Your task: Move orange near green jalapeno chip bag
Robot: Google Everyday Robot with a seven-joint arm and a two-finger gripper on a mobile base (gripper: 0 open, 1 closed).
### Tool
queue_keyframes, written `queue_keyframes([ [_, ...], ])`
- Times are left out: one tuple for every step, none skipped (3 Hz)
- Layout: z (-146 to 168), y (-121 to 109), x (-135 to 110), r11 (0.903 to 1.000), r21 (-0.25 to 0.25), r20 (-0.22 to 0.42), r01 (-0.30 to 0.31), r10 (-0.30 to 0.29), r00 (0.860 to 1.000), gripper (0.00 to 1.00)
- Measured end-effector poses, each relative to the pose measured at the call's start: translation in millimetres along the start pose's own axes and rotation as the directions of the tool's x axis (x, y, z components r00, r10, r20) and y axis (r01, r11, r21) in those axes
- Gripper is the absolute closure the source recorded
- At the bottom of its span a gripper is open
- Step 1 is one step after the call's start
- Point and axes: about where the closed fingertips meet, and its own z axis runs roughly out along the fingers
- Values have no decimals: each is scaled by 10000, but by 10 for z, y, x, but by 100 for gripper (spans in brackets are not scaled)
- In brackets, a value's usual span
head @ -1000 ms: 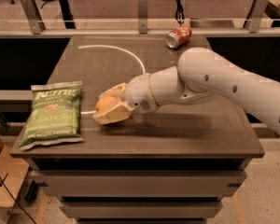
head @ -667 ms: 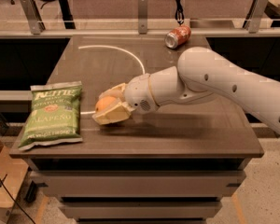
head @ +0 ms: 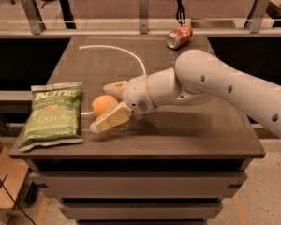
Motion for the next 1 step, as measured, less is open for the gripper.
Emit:
queue_keyframes([
  [1, 0, 0, 10000, -1, 0, 1, -1, 10000, 0],
])
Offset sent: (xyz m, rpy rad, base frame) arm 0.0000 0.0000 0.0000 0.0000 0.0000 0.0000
